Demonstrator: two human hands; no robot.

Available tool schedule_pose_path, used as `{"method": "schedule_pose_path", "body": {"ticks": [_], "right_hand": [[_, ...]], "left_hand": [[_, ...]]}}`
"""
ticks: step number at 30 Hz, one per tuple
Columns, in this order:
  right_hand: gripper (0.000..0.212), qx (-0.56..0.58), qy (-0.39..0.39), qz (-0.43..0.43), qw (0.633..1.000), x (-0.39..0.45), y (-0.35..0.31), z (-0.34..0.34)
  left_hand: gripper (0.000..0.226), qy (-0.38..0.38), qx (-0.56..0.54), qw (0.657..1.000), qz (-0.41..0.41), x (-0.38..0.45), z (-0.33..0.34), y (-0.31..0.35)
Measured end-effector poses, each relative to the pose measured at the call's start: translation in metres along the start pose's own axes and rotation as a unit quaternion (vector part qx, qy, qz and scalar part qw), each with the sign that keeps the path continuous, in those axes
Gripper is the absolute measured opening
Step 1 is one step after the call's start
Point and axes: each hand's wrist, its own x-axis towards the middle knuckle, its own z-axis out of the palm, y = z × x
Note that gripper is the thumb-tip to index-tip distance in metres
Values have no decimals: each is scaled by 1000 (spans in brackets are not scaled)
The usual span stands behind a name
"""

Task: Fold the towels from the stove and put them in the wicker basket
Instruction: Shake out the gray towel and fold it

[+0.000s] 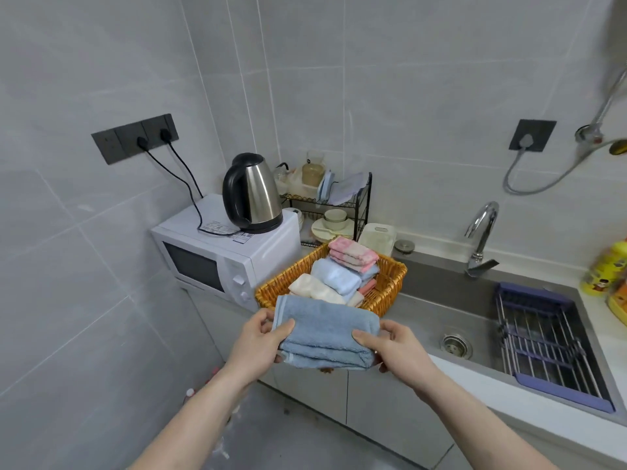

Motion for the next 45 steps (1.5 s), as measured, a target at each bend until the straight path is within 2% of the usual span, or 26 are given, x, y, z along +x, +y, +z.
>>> {"method": "schedule_pose_path", "body": {"ticks": [6, 10, 13, 16, 20, 24, 26, 35, 43, 45], "right_hand": [[32, -10, -4, 6, 1000, 69, -15, 4], [32, -3, 9, 26, 1000, 118, -18, 7], [28, 3, 28, 40, 999, 156, -17, 11], [27, 3, 59, 61, 996, 193, -18, 19], [32, 13, 117, 98, 988, 240, -14, 31], [31, 1, 166, 126, 978, 277, -5, 41], [31, 6, 188, 142, 972, 291, 1, 44], [42, -51, 248, 169, 953, 325, 19, 46], [54, -57, 302, 161, 938, 325, 32, 49], [59, -61, 303, 171, 936, 325, 35, 49]], "left_hand": [[15, -9, -10, 1000, -19, 73, -2, 0], [17, -20, 26, 999, 3, 141, -6, -6], [18, -56, 77, 995, 12, 195, -9, -10], [28, -102, 109, 989, -1, 250, -12, -13], [23, -146, 114, 982, -18, 315, -4, -12], [16, -157, 175, 972, -16, 368, 14, -17], [12, -159, 201, 966, -12, 384, 24, -19], [23, -181, 274, 945, 4, 424, 55, -27], [32, -186, 382, 900, 98, 426, 57, -33], [35, -189, 432, 874, 120, 427, 56, -34]]}}
